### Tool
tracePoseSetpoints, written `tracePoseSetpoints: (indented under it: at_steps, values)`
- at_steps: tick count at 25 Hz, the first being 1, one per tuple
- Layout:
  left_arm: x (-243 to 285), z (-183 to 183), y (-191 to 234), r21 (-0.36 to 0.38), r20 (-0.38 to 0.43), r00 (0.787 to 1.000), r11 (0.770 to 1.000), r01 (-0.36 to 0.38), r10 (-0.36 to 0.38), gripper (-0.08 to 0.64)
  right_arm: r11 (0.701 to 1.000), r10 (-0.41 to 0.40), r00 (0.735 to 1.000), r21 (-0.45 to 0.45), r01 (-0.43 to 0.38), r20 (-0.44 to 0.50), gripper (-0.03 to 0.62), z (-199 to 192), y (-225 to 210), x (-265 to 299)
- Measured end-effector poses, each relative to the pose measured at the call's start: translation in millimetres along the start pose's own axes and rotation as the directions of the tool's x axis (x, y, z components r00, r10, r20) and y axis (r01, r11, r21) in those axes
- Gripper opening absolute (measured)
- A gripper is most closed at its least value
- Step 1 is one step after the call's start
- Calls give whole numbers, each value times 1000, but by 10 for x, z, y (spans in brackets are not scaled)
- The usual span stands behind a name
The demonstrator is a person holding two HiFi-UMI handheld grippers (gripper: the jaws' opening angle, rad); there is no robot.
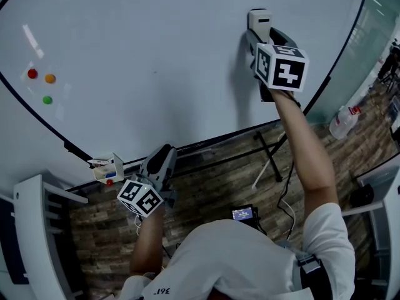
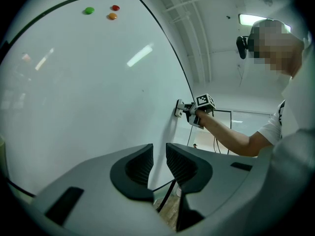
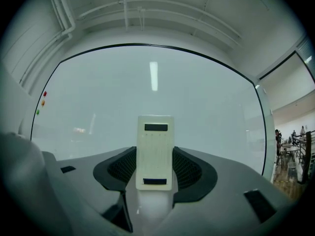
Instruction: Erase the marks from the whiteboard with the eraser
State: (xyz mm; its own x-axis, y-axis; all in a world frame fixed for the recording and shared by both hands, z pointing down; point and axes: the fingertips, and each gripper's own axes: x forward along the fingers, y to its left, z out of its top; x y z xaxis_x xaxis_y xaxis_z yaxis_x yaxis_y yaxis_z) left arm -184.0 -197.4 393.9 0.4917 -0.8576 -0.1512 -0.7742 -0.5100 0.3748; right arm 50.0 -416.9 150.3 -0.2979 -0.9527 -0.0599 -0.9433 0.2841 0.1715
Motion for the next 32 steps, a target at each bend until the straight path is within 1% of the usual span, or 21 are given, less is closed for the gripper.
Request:
tracePoseSetpoints:
  at_steps: [2,5,12,20,27,32]
  values:
    - [-13,2,14,5,2,1000,1000,10,-10,78,1000,-1,1000,-7,1,-1,249,11,47,6]
    - [-48,6,25,-3,1,1000,1000,3,-3,78,1000,-4,1000,-11,4,-3,249,16,95,0]
    - [-112,-4,95,-3,-1,1000,1000,17,-17,78,1000,-5,1000,-16,5,-12,249,33,223,2]
    - [-160,29,125,2,-3,999,999,33,-33,78,1000,-13,1000,10,13,-9,249,70,369,-1]
    - [-267,48,179,9,-16,998,998,55,-54,78,1000,-3,1000,18,3,-3,249,125,629,-27]
    - [-395,102,252,12,-24,998,999,52,-52,78,1000,-3,1000,10,3,4,249,175,831,-39]
